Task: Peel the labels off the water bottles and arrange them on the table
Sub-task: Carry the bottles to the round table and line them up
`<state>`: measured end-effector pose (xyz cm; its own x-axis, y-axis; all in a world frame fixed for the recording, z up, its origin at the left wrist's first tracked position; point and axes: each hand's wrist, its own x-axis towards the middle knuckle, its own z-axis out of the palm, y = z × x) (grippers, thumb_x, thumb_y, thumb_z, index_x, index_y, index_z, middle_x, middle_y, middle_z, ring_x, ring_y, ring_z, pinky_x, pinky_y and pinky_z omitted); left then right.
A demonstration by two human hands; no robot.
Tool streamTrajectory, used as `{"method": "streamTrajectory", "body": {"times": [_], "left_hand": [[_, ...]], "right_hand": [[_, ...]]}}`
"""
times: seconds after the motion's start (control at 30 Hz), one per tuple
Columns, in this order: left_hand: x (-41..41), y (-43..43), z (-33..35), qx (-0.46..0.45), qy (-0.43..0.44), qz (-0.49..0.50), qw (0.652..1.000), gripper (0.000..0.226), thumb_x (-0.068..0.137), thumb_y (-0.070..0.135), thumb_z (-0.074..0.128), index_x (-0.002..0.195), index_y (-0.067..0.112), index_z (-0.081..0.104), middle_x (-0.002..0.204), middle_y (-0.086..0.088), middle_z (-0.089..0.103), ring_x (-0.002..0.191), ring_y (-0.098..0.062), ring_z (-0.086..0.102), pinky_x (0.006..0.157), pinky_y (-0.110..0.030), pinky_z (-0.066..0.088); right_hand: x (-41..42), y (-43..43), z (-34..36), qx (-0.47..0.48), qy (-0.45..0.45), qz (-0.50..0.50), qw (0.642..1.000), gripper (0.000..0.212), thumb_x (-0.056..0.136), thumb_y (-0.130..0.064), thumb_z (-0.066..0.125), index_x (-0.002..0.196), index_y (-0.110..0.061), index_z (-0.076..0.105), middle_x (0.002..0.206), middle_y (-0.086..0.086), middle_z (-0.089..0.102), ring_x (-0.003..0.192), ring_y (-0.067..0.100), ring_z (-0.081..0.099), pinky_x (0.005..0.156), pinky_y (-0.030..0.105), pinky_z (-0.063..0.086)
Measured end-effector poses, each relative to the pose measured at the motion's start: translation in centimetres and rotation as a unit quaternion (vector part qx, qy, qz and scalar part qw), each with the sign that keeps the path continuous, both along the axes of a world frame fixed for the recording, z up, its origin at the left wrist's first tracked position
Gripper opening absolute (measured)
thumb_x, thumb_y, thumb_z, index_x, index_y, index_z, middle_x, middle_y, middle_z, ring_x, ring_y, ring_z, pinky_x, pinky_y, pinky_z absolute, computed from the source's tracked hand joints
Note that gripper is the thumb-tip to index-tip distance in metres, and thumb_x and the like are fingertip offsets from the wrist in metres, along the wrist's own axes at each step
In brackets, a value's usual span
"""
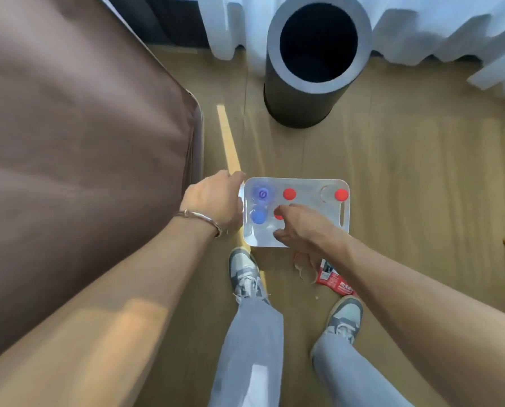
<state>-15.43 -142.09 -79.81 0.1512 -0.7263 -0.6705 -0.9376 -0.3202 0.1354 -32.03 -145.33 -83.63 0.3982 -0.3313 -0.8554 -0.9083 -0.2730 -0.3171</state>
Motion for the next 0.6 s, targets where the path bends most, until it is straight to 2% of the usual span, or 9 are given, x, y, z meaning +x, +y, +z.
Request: {"method": "streamTrajectory", "body": {"times": [0.13, 0.27, 0.4, 0.53, 0.6], "left_hand": [[-0.7, 0.3, -5.7, -0.003, 0.003, -0.022, 1.000, 0.046, 0.096, 0.022, 0.048, 0.142, 0.026, 0.043, 0.131, -0.006, 0.052, 0.118, -0.032, 0.056, 0.086, -0.040, 0.044], [-1.5, 0.0, -10.9, -0.024, 0.009, -0.059, 0.998, 0.046, 0.095, 0.018, 0.051, 0.140, 0.026, 0.044, 0.135, -0.003, 0.050, 0.119, -0.031, 0.056, 0.084, -0.039, 0.045], [-2.0, -0.5, -14.5, -0.035, 0.067, -0.085, 0.994, 0.051, 0.091, 0.014, 0.056, 0.140, 0.029, 0.050, 0.135, -0.003, 0.049, 0.120, -0.029, 0.054, 0.091, -0.039, 0.048], [-2.2, -0.4, -17.6, 0.002, 0.100, -0.117, 0.988, 0.044, 0.092, 0.015, 0.057, 0.135, 0.027, 0.056, 0.139, -0.004, 0.045, 0.122, -0.026, 0.052, 0.095, -0.036, 0.048], [-2.1, -0.8, -18.4, 0.009, 0.101, -0.114, 0.988, 0.045, 0.093, 0.014, 0.056, 0.136, 0.027, 0.055, 0.139, -0.007, 0.044, 0.121, -0.028, 0.053, 0.094, -0.031, 0.046]], "right_hand": [[0.8, 1.8, -6.5, 0.006, -0.013, 0.002, 1.000, 0.048, 0.094, -0.020, 0.054, 0.139, -0.008, 0.045, 0.136, 0.015, 0.051, 0.122, 0.031, 0.050, 0.095, 0.033, 0.041], [2.0, 2.7, -11.3, -0.026, -0.029, 0.008, 0.999, 0.043, 0.094, -0.018, 0.052, 0.135, -0.008, 0.045, 0.129, 0.018, 0.052, 0.116, 0.036, 0.052, 0.086, 0.034, 0.042], [3.2, 3.0, -14.4, -0.072, -0.061, 0.016, 0.995, 0.037, 0.098, -0.018, 0.046, 0.135, -0.011, 0.048, 0.128, 0.018, 0.057, 0.115, 0.034, 0.055, 0.074, 0.028, 0.032], [3.8, 3.4, -16.6, -0.072, -0.092, 0.042, 0.992, 0.037, 0.102, -0.013, 0.042, 0.137, -0.004, 0.049, 0.133, 0.021, 0.054, 0.118, 0.037, 0.053, 0.073, 0.033, 0.036], [3.9, 3.6, -17.5, -0.087, -0.095, 0.045, 0.991, 0.035, 0.098, -0.014, 0.048, 0.133, -0.008, 0.053, 0.132, 0.021, 0.050, 0.110, 0.034, 0.056, 0.070, 0.032, 0.036]]}}
